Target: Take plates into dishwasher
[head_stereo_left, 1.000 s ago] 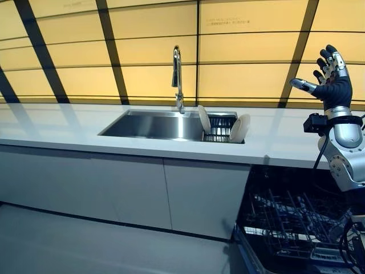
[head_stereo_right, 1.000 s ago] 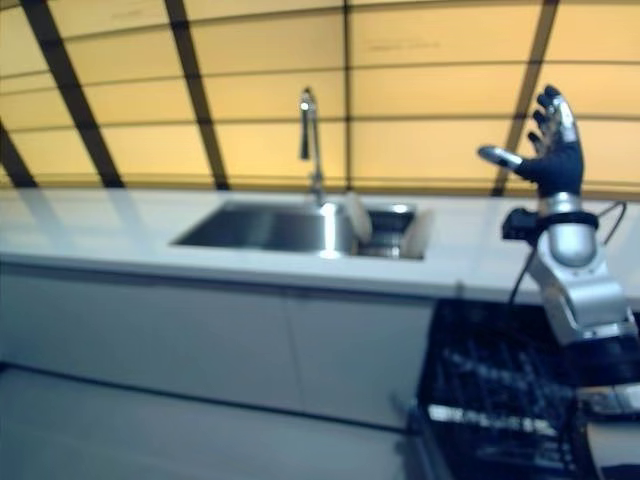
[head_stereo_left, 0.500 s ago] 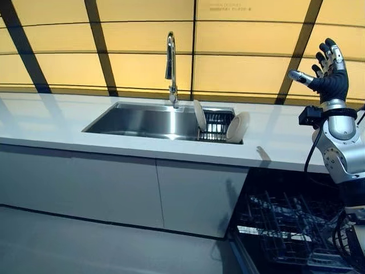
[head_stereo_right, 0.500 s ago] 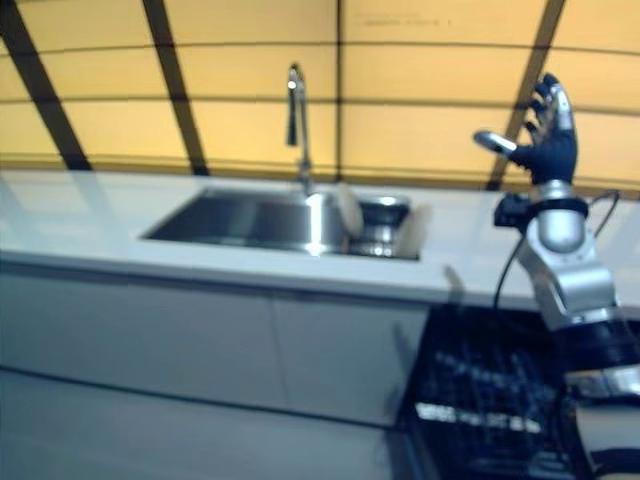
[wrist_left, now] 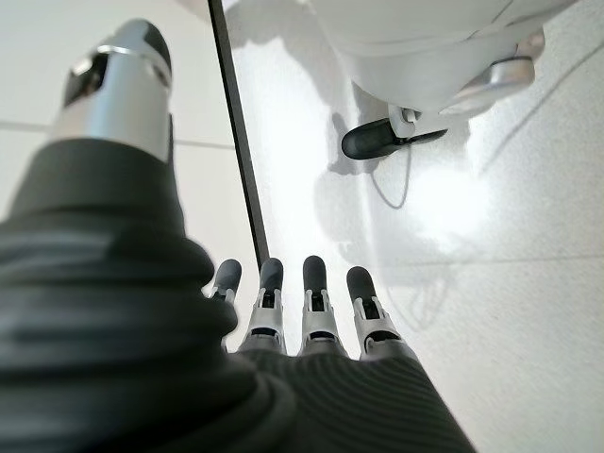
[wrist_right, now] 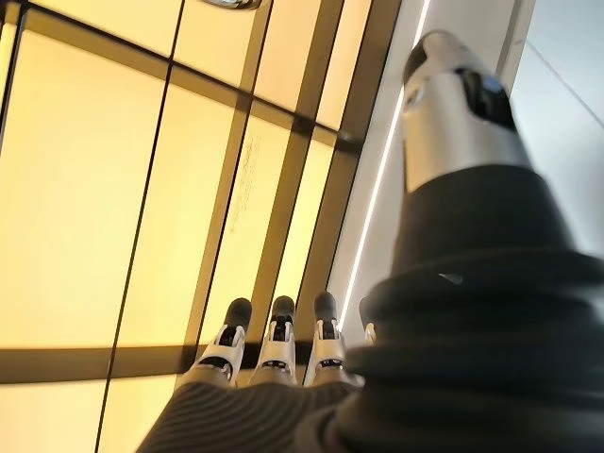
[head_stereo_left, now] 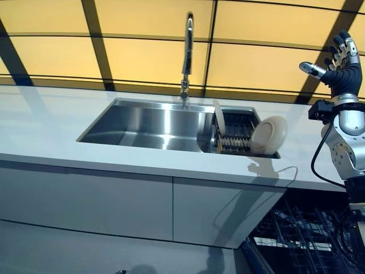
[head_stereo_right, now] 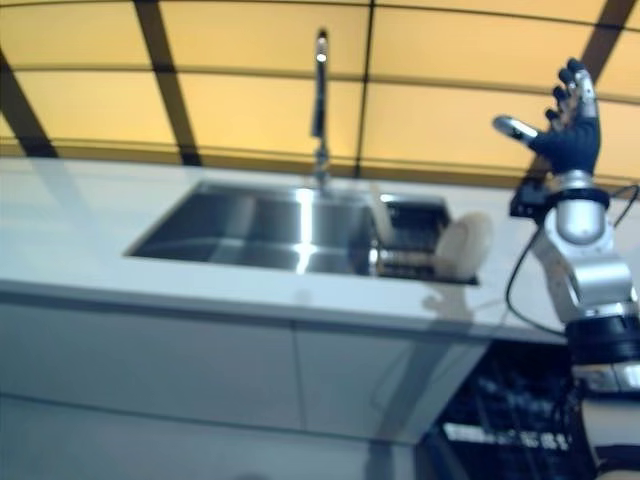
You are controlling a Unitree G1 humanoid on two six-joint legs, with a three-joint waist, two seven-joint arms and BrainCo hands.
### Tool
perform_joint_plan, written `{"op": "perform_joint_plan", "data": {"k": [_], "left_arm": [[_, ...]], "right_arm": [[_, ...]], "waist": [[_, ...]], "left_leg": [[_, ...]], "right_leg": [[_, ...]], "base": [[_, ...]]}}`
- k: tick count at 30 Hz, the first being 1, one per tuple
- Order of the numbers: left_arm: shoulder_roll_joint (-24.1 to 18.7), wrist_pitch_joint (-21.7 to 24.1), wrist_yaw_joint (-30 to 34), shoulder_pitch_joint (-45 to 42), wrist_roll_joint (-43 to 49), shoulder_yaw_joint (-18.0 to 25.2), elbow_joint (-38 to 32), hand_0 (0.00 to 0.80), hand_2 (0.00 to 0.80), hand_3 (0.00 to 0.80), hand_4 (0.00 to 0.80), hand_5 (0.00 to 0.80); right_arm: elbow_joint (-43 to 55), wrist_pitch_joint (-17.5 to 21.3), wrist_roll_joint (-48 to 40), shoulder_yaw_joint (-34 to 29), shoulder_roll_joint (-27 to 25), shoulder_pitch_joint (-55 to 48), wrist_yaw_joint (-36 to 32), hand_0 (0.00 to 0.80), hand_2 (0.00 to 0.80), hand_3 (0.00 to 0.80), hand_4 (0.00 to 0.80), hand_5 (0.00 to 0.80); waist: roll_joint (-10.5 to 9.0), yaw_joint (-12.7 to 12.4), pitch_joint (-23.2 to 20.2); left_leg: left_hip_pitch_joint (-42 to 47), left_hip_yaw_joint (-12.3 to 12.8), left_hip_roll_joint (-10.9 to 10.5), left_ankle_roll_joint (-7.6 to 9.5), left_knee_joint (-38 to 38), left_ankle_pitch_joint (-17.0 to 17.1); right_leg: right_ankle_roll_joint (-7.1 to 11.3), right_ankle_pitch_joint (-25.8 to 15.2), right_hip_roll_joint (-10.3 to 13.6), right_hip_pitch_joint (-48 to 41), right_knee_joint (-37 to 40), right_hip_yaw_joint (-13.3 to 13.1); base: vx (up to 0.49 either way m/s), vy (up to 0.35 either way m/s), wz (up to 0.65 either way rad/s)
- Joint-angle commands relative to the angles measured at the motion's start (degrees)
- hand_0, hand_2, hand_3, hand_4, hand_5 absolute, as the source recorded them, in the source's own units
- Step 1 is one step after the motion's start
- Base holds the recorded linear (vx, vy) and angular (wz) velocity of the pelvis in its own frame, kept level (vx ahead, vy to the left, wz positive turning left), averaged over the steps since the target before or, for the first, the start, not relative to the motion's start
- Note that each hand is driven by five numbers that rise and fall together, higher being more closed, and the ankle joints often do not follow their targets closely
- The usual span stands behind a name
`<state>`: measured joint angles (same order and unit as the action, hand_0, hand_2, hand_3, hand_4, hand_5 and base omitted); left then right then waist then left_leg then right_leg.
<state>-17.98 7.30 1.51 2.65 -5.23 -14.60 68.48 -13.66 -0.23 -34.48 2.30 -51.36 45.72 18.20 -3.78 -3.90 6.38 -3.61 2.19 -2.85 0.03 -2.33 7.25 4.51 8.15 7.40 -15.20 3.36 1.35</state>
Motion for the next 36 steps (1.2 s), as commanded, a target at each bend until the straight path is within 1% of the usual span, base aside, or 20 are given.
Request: {"op": "perform_joint_plan", "data": {"k": [1,2,5,6,8,11,14,16,17,20,21,22,23,24,25,27,29,30,31,36], "left_arm": [[-2.43,1.27,-0.22,-0.95,0.59,-1.78,0.95,0.0,0.0,0.0,0.0,0.0],[-2.55,1.16,-0.25,-0.86,0.51,-1.7,1.02,0.0,0.0,0.0,0.0,0.0],[-3.43,0.29,-0.13,-0.72,-0.23,-1.21,1.38,0.0,0.0,0.0,0.0,0.0],[-3.5,0.22,-0.08,-0.74,-0.23,-1.15,1.4,0.0,0.0,0.0,0.0,0.0],[-3.74,-0.01,0.22,-1.22,-0.16,-0.95,1.55,0.0,0.0,0.0,0.0,0.0],[-3.73,-0.27,0.44,-1.56,-0.11,-0.84,1.32,0.0,0.0,0.0,0.0,0.0],[-3.38,-0.03,0.9,-2.15,0.23,-0.67,1.46,0.0,0.0,0.0,0.0,0.0],[-3.24,0.33,0.8,-2.29,0.3,-0.71,1.75,0.0,0.0,0.0,0.0,0.0],[-3.11,0.44,0.48,-2.39,0.01,-0.97,1.85,0.0,0.0,0.0,0.0,0.0],[-3.12,0.19,-0.18,-2.46,-0.63,-1.28,1.63,0.0,0.0,0.0,0.0,0.0],[-3.06,-0.05,-0.54,-2.44,-1.13,-1.31,1.43,0.0,0.0,0.0,0.0,0.0],[-2.98,-0.48,-0.83,-2.21,-1.39,-0.87,1.15,0.0,0.0,0.0,0.0,0.0],[-3.04,-0.7,-0.88,-2.08,-1.33,-0.68,1.05,0.0,0.0,0.0,0.0,0.0],[-3.21,-1.11,-0.96,-2.08,-1.5,-0.16,0.94,0.0,0.0,0.0,0.0,0.0],[-3.41,-1.5,-0.93,-2.13,-1.59,0.32,0.91,0.0,0.0,0.0,0.0,0.0],[-3.44,-1.93,-1.07,-2.3,-1.6,0.79,1.02,0.0,0.0,0.0,0.0,0.0],[-3.29,-1.67,-1.37,-2.63,-1.54,1.04,1.63,0.0,0.0,0.0,0.0,0.0],[-3.27,-1.68,-1.42,-2.68,-1.57,1.07,1.7,0.0,0.0,0.0,0.0,0.0],[-3.24,-1.35,-1.55,-2.91,-1.36,1.12,2.59,0.0,0.0,0.0,0.0,0.0],[-4.1,-0.31,-1.2,-3.29,-1.16,2.31,4.1,0.0,0.0,0.0,0.0,0.0]], "right_arm": [[2.01,4.16,-1.17,-3.52,-4.23,-0.81,1.03,0.0,0.0,0.0,0.0,0.0],[1.87,4.23,-1.11,-3.66,-4.15,-0.86,0.89,0.0,0.0,0.0,0.0,0.0],[0.94,4.39,0.04,-3.8,-3.62,-0.65,0.43,0.0,0.0,0.0,0.0,0.0],[0.82,4.43,0.13,-3.78,-3.59,-0.62,0.36,0.0,0.0,0.0,0.0,0.0],[-0.29,4.55,0.75,-4.12,-3.4,-0.5,0.04,0.0,0.0,0.0,0.0,0.0],[-0.9,4.44,1.13,-4.4,-3.37,-0.47,0.02,0.0,0.0,0.0,0.0,0.0],[-1.99,4.21,1.42,-5.62,-3.71,-1.08,-0.79,0.0,0.0,0.0,0.0,0.0],[-2.6,4.18,1.6,-5.77,-3.65,-1.05,-1.1,0.0,0.0,0.0,0.0,0.0],[-2.4,3.78,1.89,-5.88,-3.61,-1.23,-1.2,0.0,0.0,0.0,0.0,0.0],[-2.96,3.29,1.42,-5.33,-3.97,-0.29,-1.26,0.0,0.0,0.0,0.0,0.0],[-3.49,2.95,1.25,-4.68,-4.18,0.82,-1.23,0.0,0.0,0.0,0.0,0.0],[-5.39,2.88,0.82,-3.25,-4.7,3.23,-1.1,0.0,0.0,0.0,0.0,0.0],[-6.03,2.97,0.71,-2.84,-4.85,4.0,-1.03,0.0,0.0,0.0,0.0,0.0],[-7.85,3.76,0.39,-1.85,-4.94,5.54,-1.32,0.0,0.0,0.0,0.0,0.0],[-9.02,4.53,-0.05,-1.11,-5.14,6.3,-1.65,0.0,0.0,0.0,0.0,0.0],[-9.88,5.37,-0.73,-0.37,-5.43,6.77,-2.1,0.0,0.0,0.0,0.0,0.0],[-10.48,5.91,-1.56,-0.35,-6.17,6.68,-2.77,0.0,0.0,0.0,0.0,0.0],[-10.54,5.98,-1.67,-0.35,-6.29,6.63,-2.88,0.0,0.0,0.0,0.0,0.0],[-10.51,5.77,-1.88,-0.74,-6.94,6.32,-3.14,0.0,0.0,0.0,0.0,0.0],[-8.9,5.51,-0.86,-2.09,-6.49,5.01,-3.29,0.0,0.0,0.0,0.0,0.0]], "waist": [[-0.98,-0.77,-4.91],[-1.08,-0.75,-4.99],[-1.59,-0.87,-5.89],[-1.63,-0.91,-6.0],[-1.74,-1.02,-6.62],[-1.72,-1.15,-6.96],[-1.57,-1.57,-7.44],[-1.0,-1.77,-7.31],[0.49,-1.76,-6.74],[1.28,-1.75,-5.94],[1.07,-1.74,-5.58],[0.09,-1.54,-4.97],[-0.16,-1.49,-4.86],[-0.58,-0.96,-4.54],[-0.86,-0.44,-4.27],[-1.22,0.64,-3.87],[-0.87,2.0,-3.49],[-0.78,2.17,-3.44],[-0.55,3.35,-2.99],[0.34,4.06,-1.74]], "left_leg": [[-4.82,-1.49,6.46,-4.89,7.49,-3.43],[-4.65,-1.5,6.14,-4.58,7.49,-3.61],[-2.76,-1.58,3.43,-2.52,6.08,-4.28],[-2.64,-1.51,3.27,-2.38,5.87,-4.27],[-1.43,-1.73,1.99,-1.59,4.9,-4.64],[-0.64,-2.12,1.21,-1.1,4.2,-4.75],[0.22,-3.25,-0.27,0.12,3.34,-4.96],[0.83,-3.32,-0.29,0.74,3.01,-4.96],[2.2,-3.34,0.27,1.48,2.34,-5.35],[3.86,-3.12,0.59,1.91,1.72,-5.98],[4.7,-2.99,0.3,1.95,1.13,-6.21],[6.57,-3.04,-0.59,1.68,0.07,-7.0],[6.81,-3.03,-0.75,1.53,-0.04,-7.0],[8.31,-3.15,-0.95,1.05,-0.57,-7.91],[9.42,-3.21,-1.05,0.76,-0.79,-8.8],[11.01,-3.64,-1.37,0.55,-0.97,-9.97],[12.58,-5.16,-1.25,0.59,-0.93,-11.07],[12.76,-5.39,-1.2,0.59,-0.91,-11.21],[14.3,-7.28,-1.15,0.67,-0.87,-11.65],[16.77,-9.73,0.35,0.71,-0.23,-13.31]], "right_leg": [[4.05,-6.35,4.73,2.7,-5.08,1.39],[4.26,-7.05,5.06,3.01,-5.53,1.38],[4.69,-13.63,7.45,5.55,-9.28,0.81],[4.75,-14.03,7.6,5.77,-9.49,0.7],[4.9,-18.0,8.44,7.0,-11.33,0.13],[5.02,-20.44,8.73,7.84,-12.73,-0.38],[5.21,-25.29,9.27,8.82,-17.76,-1.47],[5.42,-27.78,9.62,9.94,-22.48,-1.22],[5.56,-28.82,9.85,12.84,-29.87,-0.28],[5.3,-28.17,9.97,16.31,-34.38,0.92],[4.97,-27.16,9.76,17.69,-33.56,1.8],[4.19,-23.49,8.73,18.57,-28.34,4.26],[3.92,-22.88,8.28,19.14,-25.8,5.18],[3.65,-21.11,7.23,20.32,-19.75,7.44],[3.66,-19.79,5.97,20.85,-15.38,8.25],[3.98,-19.38,3.85,22.02,-9.94,7.99],[4.19,-19.33,1.32,23.59,-6.04,6.48],[4.21,-19.38,1.04,23.72,-5.65,6.35],[4.56,-21.13,0.3,26.55,-3.44,5.09],[5.24,-23.76,1.52,29.3,-0.99,5.99]], "base": [[0.123,0.189,0.08],[0.103,0.162,0.09],[0.133,0.221,0.08],[0.132,0.215,-0.01],[0.117,0.181,-0.03],[0.069,0.14,-0.03],[0.064,0.209,0.0],[0.055,0.25,-0.03],[0.072,0.274,-0.06],[0.086,0.196,-0.05],[0.216,0.102,-0.06],[0.207,0.033,-0.12],[0.28,-0.042,-0.14],[0.234,-0.079,0.0],[0.272,-0.099,0.05],[0.228,-0.07,0.18],[0.219,-0.043,0.29],[0.311,-0.096,0.42],[0.27,-0.097,0.45],[0.318,-0.218,0.47]]}}
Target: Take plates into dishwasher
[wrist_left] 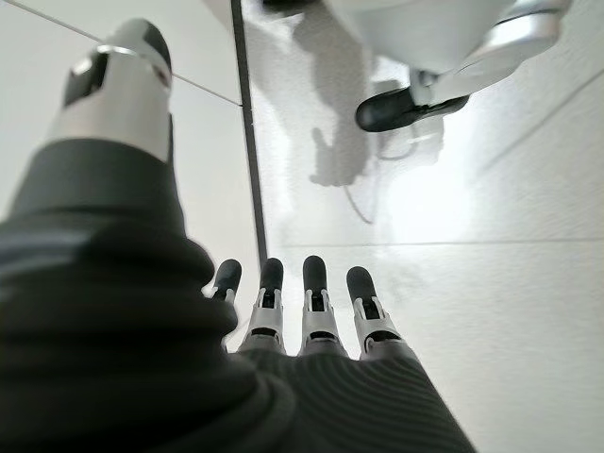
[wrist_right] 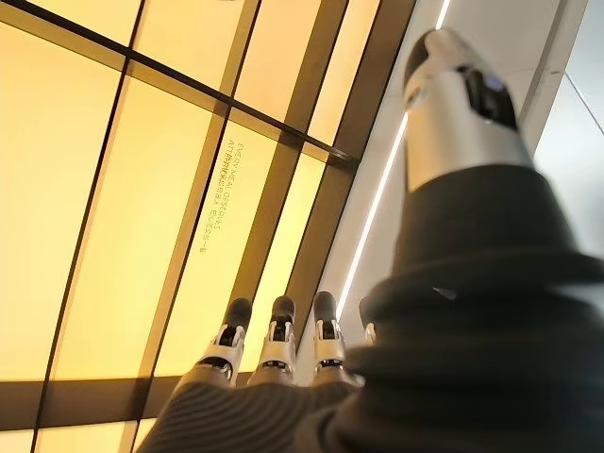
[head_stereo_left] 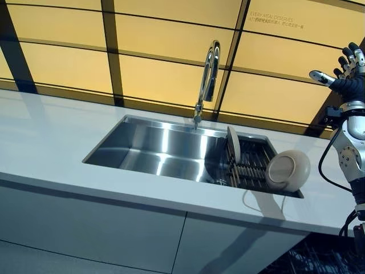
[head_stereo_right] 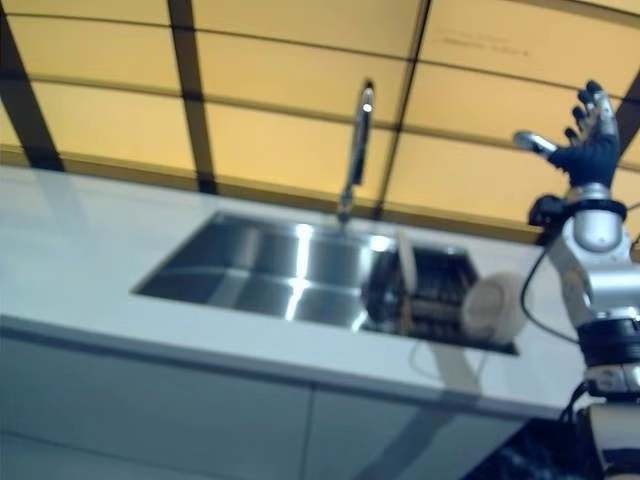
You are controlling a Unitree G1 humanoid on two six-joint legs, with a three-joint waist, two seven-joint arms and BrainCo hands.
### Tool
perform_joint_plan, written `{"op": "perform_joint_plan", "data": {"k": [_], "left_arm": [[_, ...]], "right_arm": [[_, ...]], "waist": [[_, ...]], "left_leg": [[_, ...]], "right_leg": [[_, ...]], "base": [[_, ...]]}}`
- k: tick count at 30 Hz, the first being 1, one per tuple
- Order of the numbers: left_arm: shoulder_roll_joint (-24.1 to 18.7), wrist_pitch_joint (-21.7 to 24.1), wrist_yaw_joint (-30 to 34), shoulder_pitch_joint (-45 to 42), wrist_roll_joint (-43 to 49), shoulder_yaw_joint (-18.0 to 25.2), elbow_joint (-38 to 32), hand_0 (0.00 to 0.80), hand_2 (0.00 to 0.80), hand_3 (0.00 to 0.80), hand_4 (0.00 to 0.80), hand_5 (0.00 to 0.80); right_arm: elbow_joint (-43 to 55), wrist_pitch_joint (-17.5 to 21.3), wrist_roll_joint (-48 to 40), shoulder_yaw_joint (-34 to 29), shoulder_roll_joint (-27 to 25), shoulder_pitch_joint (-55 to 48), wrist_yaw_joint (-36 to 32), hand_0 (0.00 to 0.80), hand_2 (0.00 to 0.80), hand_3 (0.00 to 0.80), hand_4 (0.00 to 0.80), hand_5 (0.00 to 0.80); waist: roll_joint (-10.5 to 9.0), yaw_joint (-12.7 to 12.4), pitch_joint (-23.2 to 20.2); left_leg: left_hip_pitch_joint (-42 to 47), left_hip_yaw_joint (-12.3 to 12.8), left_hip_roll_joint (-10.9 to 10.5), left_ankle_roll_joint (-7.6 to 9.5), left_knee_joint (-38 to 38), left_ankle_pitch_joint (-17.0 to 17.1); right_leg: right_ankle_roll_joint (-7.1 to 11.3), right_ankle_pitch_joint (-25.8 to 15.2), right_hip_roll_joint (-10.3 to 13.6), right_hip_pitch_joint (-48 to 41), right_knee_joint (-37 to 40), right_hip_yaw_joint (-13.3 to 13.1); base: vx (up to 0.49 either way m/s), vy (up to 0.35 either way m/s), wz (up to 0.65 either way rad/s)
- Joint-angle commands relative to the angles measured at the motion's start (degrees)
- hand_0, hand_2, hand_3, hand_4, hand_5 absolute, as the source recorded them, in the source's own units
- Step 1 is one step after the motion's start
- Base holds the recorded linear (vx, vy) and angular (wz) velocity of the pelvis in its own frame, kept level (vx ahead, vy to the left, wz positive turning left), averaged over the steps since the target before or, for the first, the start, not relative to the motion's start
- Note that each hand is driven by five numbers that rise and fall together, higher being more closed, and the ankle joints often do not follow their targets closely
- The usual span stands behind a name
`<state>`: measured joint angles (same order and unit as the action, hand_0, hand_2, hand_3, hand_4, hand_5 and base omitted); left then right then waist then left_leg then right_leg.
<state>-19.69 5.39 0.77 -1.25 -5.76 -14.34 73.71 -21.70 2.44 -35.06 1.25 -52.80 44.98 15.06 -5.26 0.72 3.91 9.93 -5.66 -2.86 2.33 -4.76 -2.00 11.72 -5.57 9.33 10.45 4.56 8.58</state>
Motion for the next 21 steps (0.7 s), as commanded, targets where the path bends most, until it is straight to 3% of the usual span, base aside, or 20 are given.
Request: {"op": "perform_joint_plan", "data": {"k": [1,4,8,10,14,18,21], "left_arm": [[-2.82,1.45,-0.26,0.51,-0.67,2.75,-1.2,0.0,0.0,0.0,0.0,0.0],[-3.7,0.93,0.03,0.22,-0.43,3.96,-1.4,0.0,0.0,0.0,0.0,0.0],[-3.68,1.36,0.01,-1.21,0.55,6.38,0.13,0.0,0.0,0.0,0.0,0.0],[-2.99,2.34,0.35,-2.31,0.6,6.79,0.43,0.0,0.0,0.0,0.0,0.0],[-1.04,5.82,0.55,-2.74,-1.47,6.47,-1.03,0.0,0.0,0.0,0.0,0.0],[0.44,7.72,0.15,-2.08,-1.4,3.98,-2.6,0.0,0.0,0.0,0.0,0.0],[1.14,8.76,0.05,-1.57,-1.54,2.51,-3.0,0.0,0.0,0.0,0.0,0.0]], "right_arm": [[0.48,2.74,0.51,-1.49,-4.51,5.09,0.29,0.0,0.0,0.0,0.0,0.0],[3.01,2.72,0.91,-2.92,-3.77,3.34,1.21,0.0,0.0,0.0,0.0,0.0],[5.37,0.85,0.86,-3.44,-0.93,1.92,2.11,0.0,0.0,0.0,0.0,0.0],[6.04,0.1,1.15,-2.13,0.23,1.74,1.63,0.0,0.0,0.0,0.0,0.0],[8.19,0.53,0.17,-0.68,0.84,1.22,1.1,0.0,0.0,0.0,0.0,0.0],[9.58,-0.26,0.46,-0.17,0.88,0.84,0.58,0.0,0.0,0.0,0.0,0.0],[10.43,-1.31,0.99,0.64,0.68,0.84,1.08,0.0,0.0,0.0,0.0,0.0]], "waist": [[1.79,-0.49,1.01],[1.19,-0.72,1.34],[0.39,-1.4,-0.19],[1.17,-0.97,-1.5],[1.89,-0.21,-2.6],[1.52,0.05,-2.75],[0.87,0.48,-2.88]], "left_leg": [[3.3,-2.23,0.68,-1.54,2.84,-4.66],[3.28,-2.17,1.31,-1.95,4.79,-6.6],[5.68,2.47,3.89,-4.84,7.04,-9.63],[6.93,4.52,6.09,-6.81,7.69,-6.56],[4.16,5.56,8.61,-9.51,14.98,1.92],[1.29,5.32,9.18,-10.73,21.81,6.11],[-1.18,6.71,8.93,-11.8,29.29,9.11]], "right_leg": [[-1.74,-10.8,0.46,3.7,-2.2,-1.97],[-1.27,-11.75,2.59,2.57,-3.33,-2.15],[-0.8,-10.31,4.32,-1.74,-3.62,3.93],[-1.95,-8.01,3.04,-2.95,-4.12,4.99],[-5.09,-4.36,0.49,-4.82,-5.13,4.85],[-7.59,-1.8,-0.69,-6.56,-6.05,4.89],[-9.79,0.12,-1.09,-7.97,-6.64,5.49]], "base": [[0.297,-0.324,0.3],[0.257,-0.341,0.32],[0.262,-0.361,-0.05],[0.26,-0.224,-0.25],[0.23,-0.254,-0.31],[0.184,-0.232,-0.22],[0.165,-0.221,-0.09]]}}
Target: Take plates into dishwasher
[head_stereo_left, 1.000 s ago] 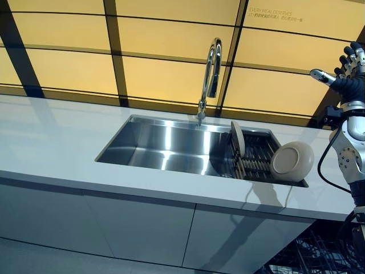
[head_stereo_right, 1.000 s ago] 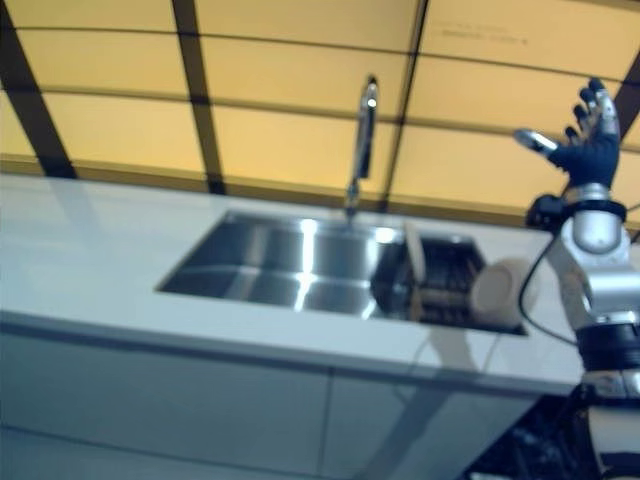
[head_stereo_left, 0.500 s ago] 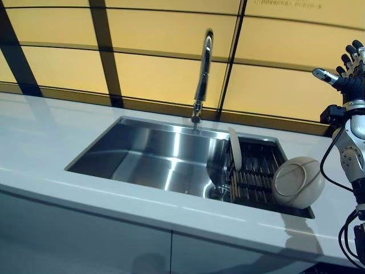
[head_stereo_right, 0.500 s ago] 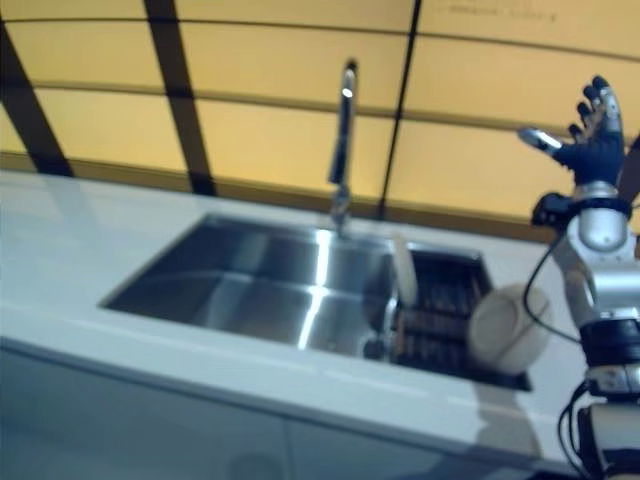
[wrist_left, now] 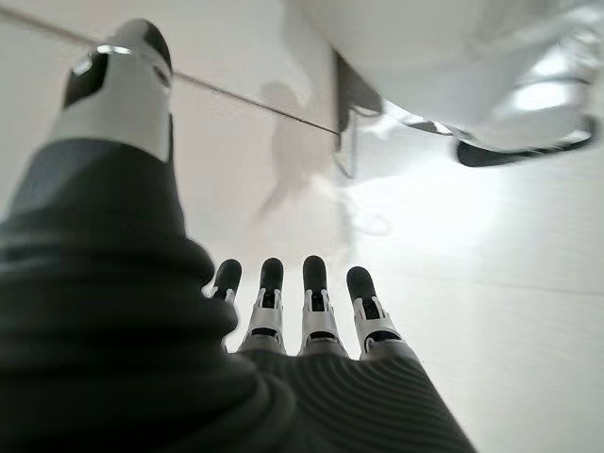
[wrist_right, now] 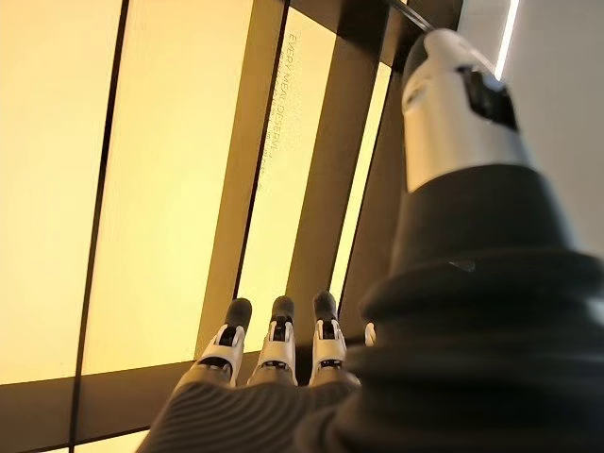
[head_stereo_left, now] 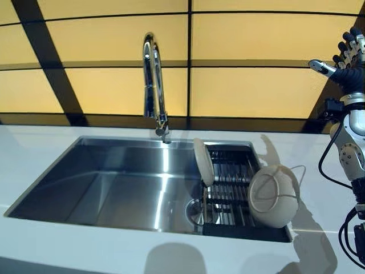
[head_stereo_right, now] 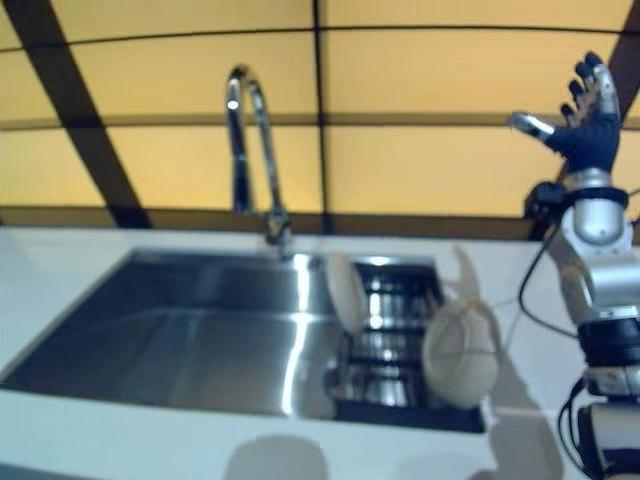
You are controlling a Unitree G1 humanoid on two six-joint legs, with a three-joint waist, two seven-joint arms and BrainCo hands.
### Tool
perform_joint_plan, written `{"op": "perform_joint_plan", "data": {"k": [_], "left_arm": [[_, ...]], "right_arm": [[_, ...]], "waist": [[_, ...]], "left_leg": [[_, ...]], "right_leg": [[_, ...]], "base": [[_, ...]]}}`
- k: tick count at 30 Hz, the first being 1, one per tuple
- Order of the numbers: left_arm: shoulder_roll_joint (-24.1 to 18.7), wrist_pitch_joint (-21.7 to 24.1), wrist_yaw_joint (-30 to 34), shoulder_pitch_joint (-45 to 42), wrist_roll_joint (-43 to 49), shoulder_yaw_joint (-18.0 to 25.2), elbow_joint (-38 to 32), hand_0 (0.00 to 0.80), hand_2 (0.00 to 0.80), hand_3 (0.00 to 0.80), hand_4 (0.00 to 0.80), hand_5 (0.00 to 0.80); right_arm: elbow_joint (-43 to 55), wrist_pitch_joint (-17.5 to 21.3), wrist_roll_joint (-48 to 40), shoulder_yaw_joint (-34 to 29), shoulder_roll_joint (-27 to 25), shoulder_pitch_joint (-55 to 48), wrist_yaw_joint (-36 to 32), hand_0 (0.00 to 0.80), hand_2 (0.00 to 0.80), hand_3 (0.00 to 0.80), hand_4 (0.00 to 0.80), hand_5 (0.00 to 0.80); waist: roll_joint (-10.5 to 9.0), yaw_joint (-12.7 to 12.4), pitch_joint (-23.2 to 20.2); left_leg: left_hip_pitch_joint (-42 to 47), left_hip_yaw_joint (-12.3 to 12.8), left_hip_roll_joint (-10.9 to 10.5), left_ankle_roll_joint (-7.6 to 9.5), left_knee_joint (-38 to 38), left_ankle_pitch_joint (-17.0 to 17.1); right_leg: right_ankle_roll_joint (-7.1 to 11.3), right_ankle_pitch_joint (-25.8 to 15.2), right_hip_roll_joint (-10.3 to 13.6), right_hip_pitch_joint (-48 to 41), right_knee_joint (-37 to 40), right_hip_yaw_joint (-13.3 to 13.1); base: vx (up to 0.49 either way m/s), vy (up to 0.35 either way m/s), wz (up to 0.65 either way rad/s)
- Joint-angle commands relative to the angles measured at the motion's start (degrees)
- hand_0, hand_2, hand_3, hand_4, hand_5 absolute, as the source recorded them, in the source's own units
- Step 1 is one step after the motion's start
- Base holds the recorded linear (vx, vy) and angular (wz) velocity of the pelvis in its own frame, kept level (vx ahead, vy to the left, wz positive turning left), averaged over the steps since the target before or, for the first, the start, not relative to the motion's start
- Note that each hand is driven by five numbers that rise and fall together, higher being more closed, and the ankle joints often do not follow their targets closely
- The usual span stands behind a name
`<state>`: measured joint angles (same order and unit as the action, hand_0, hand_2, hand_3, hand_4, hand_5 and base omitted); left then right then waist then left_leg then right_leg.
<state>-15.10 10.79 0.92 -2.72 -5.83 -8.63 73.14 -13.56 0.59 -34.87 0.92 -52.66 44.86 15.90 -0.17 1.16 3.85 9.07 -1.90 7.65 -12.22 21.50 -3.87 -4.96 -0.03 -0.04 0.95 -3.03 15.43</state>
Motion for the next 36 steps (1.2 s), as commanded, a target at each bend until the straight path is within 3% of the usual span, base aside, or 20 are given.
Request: {"op": "perform_joint_plan", "data": {"k": [1,4,6,9,11,13,16,18,21,24,30,36], "left_arm": [[-3.31,3.45,-0.22,-0.07,-1.35,-3.54,-2.51,0.0,0.0,0.0,0.0,0.0],[-3.32,2.58,0.02,-0.01,-0.68,-3.98,-3.1,0.0,0.0,0.0,0.0,0.0],[-3.46,1.93,-0.16,0.24,-0.03,-4.06,-2.57,0.0,0.0,0.0,0.0,0.0],[-3.91,0.64,-0.49,0.1,0.26,-3.77,-2.71,0.0,0.0,0.0,0.0,0.0],[-3.97,-0.85,-0.64,-0.27,0.33,-3.38,-3.65,0.0,0.0,0.0,0.0,0.0],[-3.44,-1.44,-1.0,-0.89,0.25,-3.05,-4.24,0.0,0.0,0.0,0.0,0.0],[-2.66,-0.54,-1.33,-1.17,0.21,-3.14,-3.78,0.0,0.0,0.0,0.0,0.0],[-2.13,0.06,-1.47,-1.13,-0.02,-3.19,-3.34,0.0,0.0,0.0,0.0,0.0],[-1.93,-0.35,-1.41,-0.45,-0.41,-3.28,-2.73,0.0,0.0,0.0,0.0,0.0],[-2.26,-1.17,-1.91,0.41,-0.51,-3.47,-3.41,0.0,0.0,0.0,0.0,0.0],[-4.08,-2.8,-2.4,2.83,-2.2,-4.14,-4.45,0.0,0.0,0.0,0.0,0.0],[-4.62,-3.01,-2.06,3.64,-2.74,-4.46,-4.22,0.0,0.0,0.0,0.0,0.0]], "right_arm": [[2.32,0.26,0.85,1.02,0.18,0.91,0.41,0.0,0.0,0.0,0.0,0.0],[3.17,-0.63,0.57,0.72,-1.04,0.59,2.18,0.0,0.0,0.0,0.0,0.0],[2.64,-0.68,1.22,0.5,-1.07,0.7,2.3,0.0,0.0,0.0,0.0,0.0],[2.15,-0.78,2.55,0.79,-0.4,0.81,2.64,0.0,0.0,0.0,0.0,0.0],[2.57,-0.42,3.98,0.78,0.73,-0.2,3.22,0.0,0.0,0.0,0.0,0.0],[3.06,-0.55,4.7,0.57,1.49,-0.64,3.0,0.0,0.0,0.0,0.0,0.0],[2.76,-1.52,5.12,0.57,1.47,-0.04,2.89,0.0,0.0,0.0,0.0,0.0],[1.94,-1.59,4.89,0.41,1.07,0.28,2.46,0.0,0.0,0.0,0.0,0.0],[1.2,-2.59,4.78,-0.13,0.43,-0.66,1.33,0.0,0.0,0.0,0.0,0.0],[0.95,-2.79,4.95,-1.36,-1.0,-3.05,0.78,0.0,0.0,0.0,0.0,0.0],[0.02,-1.3,5.16,-3.56,-3.91,-5.36,0.41,0.0,0.0,0.0,0.0,0.0],[-1.34,-2.84,6.67,-4.07,-8.1,-4.94,-2.47,0.0,0.0,0.0,0.0,0.0]], "waist": [[-4.53,0.03,-2.75],[-5.29,-0.28,-2.32],[-4.96,-0.84,-1.85],[-3.81,-1.7,-1.4],[-3.37,-3.67,-0.71],[-3.14,-5.29,-0.04],[-3.31,-6.88,0.4],[-3.54,-7.5,0.32],[-3.97,-6.63,-0.52],[-4.04,-5.78,-0.98],[-4.31,-4.21,-2.3],[-4.98,-3.52,-2.39]], "left_leg": [[-1.54,3.11,-1.87,2.64,5.67,11.51],[-5.69,4.24,-1.84,3.29,8.53,9.88],[-6.95,4.7,-2.05,4.31,3.23,8.04],[-7.14,5.93,-1.82,4.65,-7.11,8.31],[-9.28,4.42,-3.63,4.9,-14.86,8.72],[-12.51,3.06,-4.25,4.63,-17.77,11.06],[-15.29,2.37,-4.56,4.49,-18.89,12.7],[-15.67,1.47,-5.13,4.93,-18.73,11.64],[-13.27,2.64,-5.69,6.12,-18.73,8.08],[-11.83,2.91,-6.09,7.07,-19.13,6.82],[-8.03,3.68,-6.45,8.54,-23.59,6.65],[-6.5,3.95,-6.66,9.24,-25.31,6.22]], "right_leg": [[6.39,-5.06,8.33,0.96,0.86,-1.28],[5.79,-4.29,8.3,-0.73,1.17,-1.81],[6.41,-3.81,7.48,-1.78,1.86,-2.55],[7.18,-2.91,6.01,-3.13,2.69,-3.5],[8.2,-2.3,5.2,-5.51,4.69,-5.48],[8.41,-1.78,4.5,-7.83,6.09,-7.62],[8.44,-1.04,4.4,-10.11,7.14,-9.11],[8.7,-0.76,4.72,-10.84,7.31,-9.39],[9.13,-1.38,5.76,-10.07,7.36,-8.09],[9.51,-1.45,6.05,-9.87,7.06,-8.31],[10.55,-1.51,6.21,-8.46,5.83,-9.18],[11.06,-1.74,6.31,-7.26,5.05,-9.27]], "base": [[0.134,-0.187,-0.02],[0.138,-0.138,-0.03],[0.156,-0.038,0.0],[0.14,0.02,0.06],[0.197,0.037,0.12],[0.176,0.058,0.02],[0.127,0.064,-0.57],[0.078,0.092,-0.48],[0.025,0.158,-0.42],[0.021,0.116,-0.5],[0.029,0.069,-0.01],[-0.002,0.015,-0.02]]}}
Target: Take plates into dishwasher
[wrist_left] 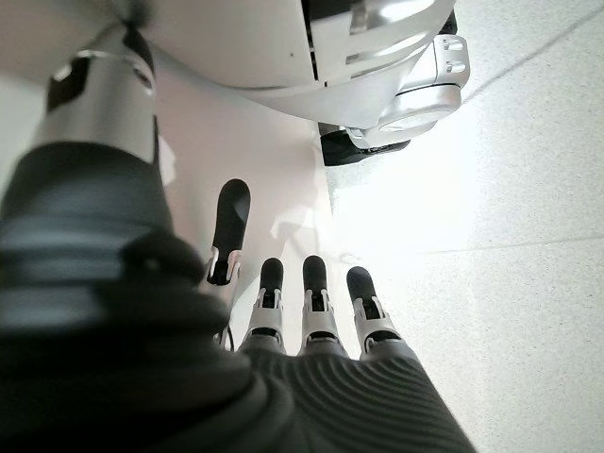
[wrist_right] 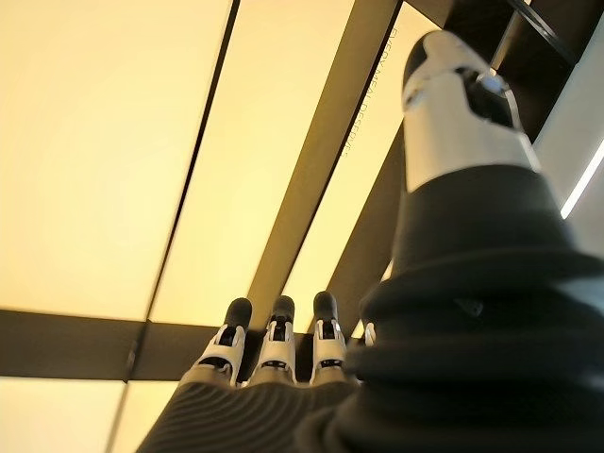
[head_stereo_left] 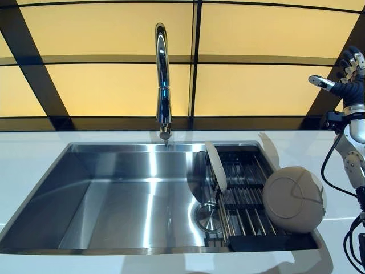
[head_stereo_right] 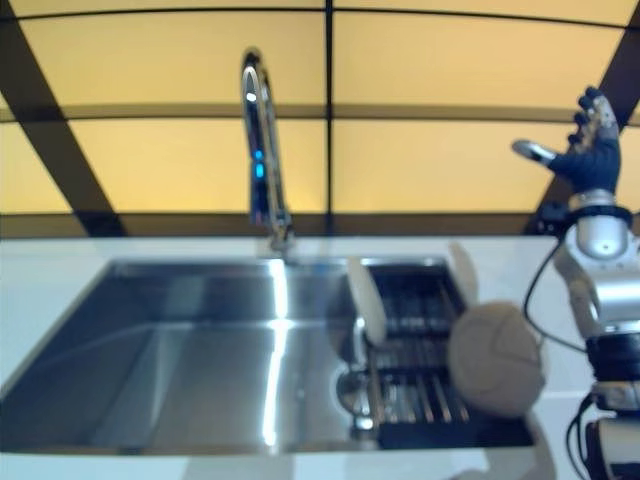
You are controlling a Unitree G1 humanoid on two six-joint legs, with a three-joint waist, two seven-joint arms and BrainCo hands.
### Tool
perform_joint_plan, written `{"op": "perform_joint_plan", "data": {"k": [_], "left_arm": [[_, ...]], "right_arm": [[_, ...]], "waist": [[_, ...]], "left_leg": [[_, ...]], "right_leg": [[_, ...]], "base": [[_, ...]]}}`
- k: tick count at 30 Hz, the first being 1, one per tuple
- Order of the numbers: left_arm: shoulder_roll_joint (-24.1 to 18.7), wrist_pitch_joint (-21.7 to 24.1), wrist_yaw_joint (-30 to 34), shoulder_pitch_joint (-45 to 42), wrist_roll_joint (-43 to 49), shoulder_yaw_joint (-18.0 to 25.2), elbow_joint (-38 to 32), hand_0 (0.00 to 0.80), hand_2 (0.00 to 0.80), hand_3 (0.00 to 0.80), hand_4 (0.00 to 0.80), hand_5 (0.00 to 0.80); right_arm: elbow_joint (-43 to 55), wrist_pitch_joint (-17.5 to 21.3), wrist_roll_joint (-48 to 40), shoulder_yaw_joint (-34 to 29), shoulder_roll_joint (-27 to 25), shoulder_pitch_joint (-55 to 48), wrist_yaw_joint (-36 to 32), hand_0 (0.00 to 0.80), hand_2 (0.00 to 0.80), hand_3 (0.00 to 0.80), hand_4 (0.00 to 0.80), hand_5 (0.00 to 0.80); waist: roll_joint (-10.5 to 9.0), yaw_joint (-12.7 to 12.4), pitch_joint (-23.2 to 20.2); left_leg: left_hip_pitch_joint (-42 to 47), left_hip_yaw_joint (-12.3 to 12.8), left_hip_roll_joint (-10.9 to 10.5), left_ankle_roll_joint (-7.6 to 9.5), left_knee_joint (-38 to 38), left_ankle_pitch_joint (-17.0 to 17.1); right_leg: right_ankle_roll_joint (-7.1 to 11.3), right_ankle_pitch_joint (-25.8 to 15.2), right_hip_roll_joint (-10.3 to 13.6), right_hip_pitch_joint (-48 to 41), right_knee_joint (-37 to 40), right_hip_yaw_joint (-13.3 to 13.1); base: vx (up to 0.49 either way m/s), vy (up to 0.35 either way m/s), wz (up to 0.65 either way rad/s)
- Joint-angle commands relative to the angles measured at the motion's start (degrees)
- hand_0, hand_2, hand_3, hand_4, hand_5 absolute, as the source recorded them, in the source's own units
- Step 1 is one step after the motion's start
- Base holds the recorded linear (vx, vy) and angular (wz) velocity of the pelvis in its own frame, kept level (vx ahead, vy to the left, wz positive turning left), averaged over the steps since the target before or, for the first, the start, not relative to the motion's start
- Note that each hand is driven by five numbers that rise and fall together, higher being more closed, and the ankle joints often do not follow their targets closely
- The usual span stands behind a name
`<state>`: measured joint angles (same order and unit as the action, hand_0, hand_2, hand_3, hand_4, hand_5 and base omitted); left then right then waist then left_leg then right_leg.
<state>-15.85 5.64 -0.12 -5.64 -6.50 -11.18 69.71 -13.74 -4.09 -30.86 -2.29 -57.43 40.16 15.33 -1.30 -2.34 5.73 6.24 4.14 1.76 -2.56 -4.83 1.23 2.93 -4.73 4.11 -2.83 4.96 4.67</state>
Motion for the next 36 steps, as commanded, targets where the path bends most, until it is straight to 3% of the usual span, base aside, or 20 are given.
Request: {"op": "perform_joint_plan", "data": {"k": [1,7,8,11,13,14,18,22,27,36], "left_arm": [[-3.84,1.88,-1.11,6.48,-2.25,-1.76,-0.98,0.0,0.0,0.0,0.0,0.0],[-4.35,1.01,-1.09,5.21,-1.69,-0.4,-0.13,0.0,0.0,0.0,0.0,0.0],[-4.68,0.69,-1.1,5.0,-1.42,0.21,0.09,0.0,0.0,0.0,0.0,0.0],[-4.89,0.51,-1.54,4.47,-1.05,1.59,0.27,0.0,0.0,0.0,0.0,0.0],[-5.06,0.43,-1.59,4.35,-1.04,1.84,0.08,0.0,0.0,0.0,0.0,0.0],[-5.24,0.7,-1.69,4.22,-1.2,2.45,-0.08,0.0,0.0,0.0,0.0,0.0],[-5.59,1.39,-1.72,4.43,-1.18,3.19,-0.26,0.0,0.0,0.0,0.0,0.0],[-6.11,1.81,-1.83,4.95,-0.85,3.83,-0.9,0.0,0.0,0.0,0.0,0.0],[-6.43,1.93,-1.9,5.29,-0.28,4.07,-0.99,0.0,0.0,0.0,0.0,0.0],[-7.26,2.28,-1.95,6.34,-0.94,3.79,-1.01,0.0,0.0,0.0,0.0,0.0]], "right_arm": [[-1.74,1.39,3.74,-0.6,-4.66,0.11,-2.37,0.0,0.0,0.0,0.0,0.0],[-3.04,-1.93,4.1,-0.4,-9.79,-0.4,-7.92,0.0,0.0,0.0,0.0,0.0],[-3.57,-5.37,3.82,-0.33,-11.14,-1.06,-11.71,0.0,0.0,0.0,0.0,0.0],[-4.43,-10.62,2.35,-0.8,-12.35,-4.16,-19.13,0.0,0.0,0.0,0.0,0.0],[-3.99,-11.98,1.72,-1.41,-12.33,-5.7,-20.73,0.0,0.0,0.0,0.0,0.0],[-2.84,-14.35,1.75,-2.3,-11.8,-8.36,-23.95,0.0,0.0,0.0,0.0,0.0],[-1.85,-16.43,1.66,-3.7,-10.65,-12.44,-28.04,0.0,0.0,0.0,0.0,0.0],[-1.15,-22.39,-0.77,-5.0,-8.86,-18.03,-35.5,0.0,0.0,0.0,0.0,0.0],[0.58,-24.39,-2.5,-5.94,-4.49,-24.39,-40.04,0.0,0.0,0.0,0.0,0.0],[2.4,-27.24,-5.79,-5.28,2.14,-30.33,-38.51,0.0,0.0,0.0,0.0,0.0]], "waist": [[-4.08,0.03,-4.18],[-4.89,0.47,-4.16],[-5.09,0.77,-4.07],[-5.44,1.54,-4.0],[-5.55,1.7,-3.89],[-5.6,2.27,-3.6],[-5.78,2.79,-3.19],[-6.11,3.64,-2.75],[-6.46,4.45,-2.24],[-6.71,5.29,-0.51]], "left_leg": [[-3.55,-1.89,-0.78,-0.21,1.01,0.94],[-3.09,-1.44,-0.81,0.27,0.77,0.41],[-3.34,-1.16,-0.74,0.35,0.85,0.9],[-2.6,-0.93,-0.64,0.43,0.6,0.18],[-2.46,-0.81,-0.64,0.5,0.58,0.12],[-2.24,-0.49,-0.58,0.63,0.6,0.03],[-1.94,-0.14,-0.5,0.78,0.53,-0.09],[-1.72,0.43,-0.41,0.93,0.45,-0.15],[-1.5,1.15,-0.28,1.2,0.46,-0.34],[-1.45,2.22,0.02,1.84,0.68,-0.57]], "right_leg": [[3.28,2.88,2.21,-3.27,-3.11,1.4],[3.37,2.82,1.95,-2.97,-3.27,1.1],[3.25,2.3,1.87,-2.37,-3.54,1.04],[3.24,2.84,1.72,-2.52,-3.78,0.73],[3.21,2.88,1.7,-2.49,-3.92,0.65],[3.16,2.92,1.66,-2.22,-4.32,0.52],[3.1,3.03,1.55,-1.99,-4.79,0.28],[3.19,2.97,1.41,-1.71,-5.25,-0.08],[3.47,2.57,1.45,-1.2,-6.16,-0.52],[4.45,1.71,1.77,0.21,-8.49,-1.17]], "base": [[0.0,0.0,0.0],[-0.008,-0.001,0.0],[0.0,0.0,0.0],[0.0,0.0,0.0],[0.0,0.0,0.0],[0.0,0.0,0.0],[-0.033,-0.011,-0.04],[-0.033,-0.019,-0.08],[-0.04,-0.014,-0.03],[-0.036,-0.018,-0.03]]}}
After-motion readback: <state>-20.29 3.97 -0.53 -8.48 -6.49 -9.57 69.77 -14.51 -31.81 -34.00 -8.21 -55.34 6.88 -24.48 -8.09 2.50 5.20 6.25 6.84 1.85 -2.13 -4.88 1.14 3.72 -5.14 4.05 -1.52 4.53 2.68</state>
